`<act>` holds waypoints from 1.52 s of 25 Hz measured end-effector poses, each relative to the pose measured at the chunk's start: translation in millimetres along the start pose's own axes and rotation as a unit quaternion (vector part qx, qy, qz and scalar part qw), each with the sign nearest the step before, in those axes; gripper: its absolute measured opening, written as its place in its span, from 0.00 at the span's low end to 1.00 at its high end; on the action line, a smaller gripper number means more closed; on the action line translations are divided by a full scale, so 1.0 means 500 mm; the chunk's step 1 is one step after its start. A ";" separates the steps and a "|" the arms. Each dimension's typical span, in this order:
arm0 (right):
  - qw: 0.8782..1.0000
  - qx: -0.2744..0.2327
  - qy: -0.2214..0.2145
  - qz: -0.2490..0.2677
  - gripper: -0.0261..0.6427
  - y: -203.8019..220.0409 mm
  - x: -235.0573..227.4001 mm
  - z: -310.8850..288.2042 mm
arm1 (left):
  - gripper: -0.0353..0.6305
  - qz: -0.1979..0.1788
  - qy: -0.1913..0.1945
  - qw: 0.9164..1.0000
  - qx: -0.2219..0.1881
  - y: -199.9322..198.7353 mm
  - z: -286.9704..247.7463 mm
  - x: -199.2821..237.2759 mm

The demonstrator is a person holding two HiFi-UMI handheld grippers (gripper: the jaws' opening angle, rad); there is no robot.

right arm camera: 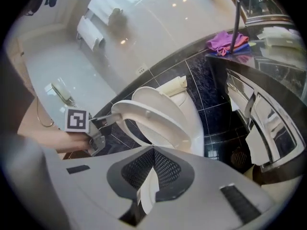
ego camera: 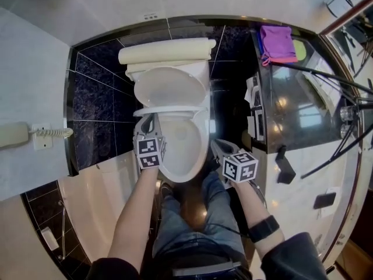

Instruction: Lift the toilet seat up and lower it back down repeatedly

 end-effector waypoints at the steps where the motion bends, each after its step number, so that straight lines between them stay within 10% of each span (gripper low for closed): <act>1: 1.000 0.000 0.001 0.013 0.06 -0.005 0.003 0.002 | 0.05 -0.006 -0.002 1.000 -0.003 -0.013 -0.017 0.006; 19: 0.997 -0.012 0.004 0.076 0.06 -0.051 0.029 0.020 | 0.05 -0.037 0.000 0.999 0.012 -0.063 -0.052 0.023; 38: 0.979 -0.055 0.082 0.178 0.06 -0.038 0.224 0.177 | 0.05 -0.040 0.071 0.997 -0.015 -0.068 0.398 0.011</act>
Point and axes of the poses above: the fingertips, and each gripper's own axes: z backward along the fingers, x to its left, y out of its underside, the point moved 1 cm from there along z, backward along the fingers, and after that the axes turned 1 degree about z, right-handed, at the moved point
